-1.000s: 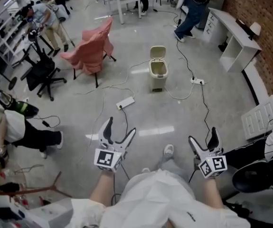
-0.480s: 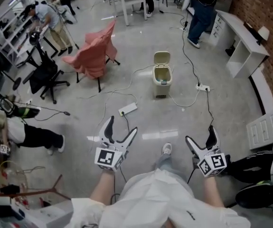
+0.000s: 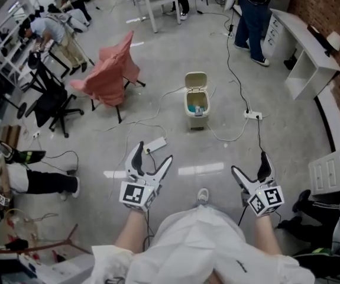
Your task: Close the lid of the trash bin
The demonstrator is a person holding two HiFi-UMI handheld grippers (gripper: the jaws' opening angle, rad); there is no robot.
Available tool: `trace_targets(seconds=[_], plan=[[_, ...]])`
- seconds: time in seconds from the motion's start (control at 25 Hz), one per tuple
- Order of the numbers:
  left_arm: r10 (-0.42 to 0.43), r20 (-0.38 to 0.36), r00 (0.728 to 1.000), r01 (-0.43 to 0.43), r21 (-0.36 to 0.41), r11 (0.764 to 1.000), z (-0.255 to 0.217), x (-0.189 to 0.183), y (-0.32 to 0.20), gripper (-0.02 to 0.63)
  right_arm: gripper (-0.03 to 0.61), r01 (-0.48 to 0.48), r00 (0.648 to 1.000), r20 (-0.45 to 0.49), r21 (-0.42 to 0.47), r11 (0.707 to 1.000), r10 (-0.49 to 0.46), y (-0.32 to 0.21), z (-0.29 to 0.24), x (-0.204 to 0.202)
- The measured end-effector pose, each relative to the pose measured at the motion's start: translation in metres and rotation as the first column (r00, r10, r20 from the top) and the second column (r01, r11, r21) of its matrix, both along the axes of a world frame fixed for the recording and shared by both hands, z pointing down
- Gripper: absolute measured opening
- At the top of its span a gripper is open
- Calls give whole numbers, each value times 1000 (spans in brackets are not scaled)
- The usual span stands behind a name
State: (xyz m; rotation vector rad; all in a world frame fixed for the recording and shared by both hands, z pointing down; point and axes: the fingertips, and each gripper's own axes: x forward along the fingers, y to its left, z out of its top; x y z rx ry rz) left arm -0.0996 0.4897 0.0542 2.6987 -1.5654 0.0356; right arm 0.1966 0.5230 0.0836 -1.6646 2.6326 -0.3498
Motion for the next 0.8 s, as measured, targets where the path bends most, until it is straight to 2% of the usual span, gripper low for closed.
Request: trace_targets(seconds=[0.4,0.8], plan=[[-15,-24,1000,15,7,1000,-8,41,-75,414,555,51,999,11,4,999,-51,-87,6,38],[-17,-29,999,16,-26,1000,10,36,-141,414,555,72,997,15,13,997,-72,-154,8,35]])
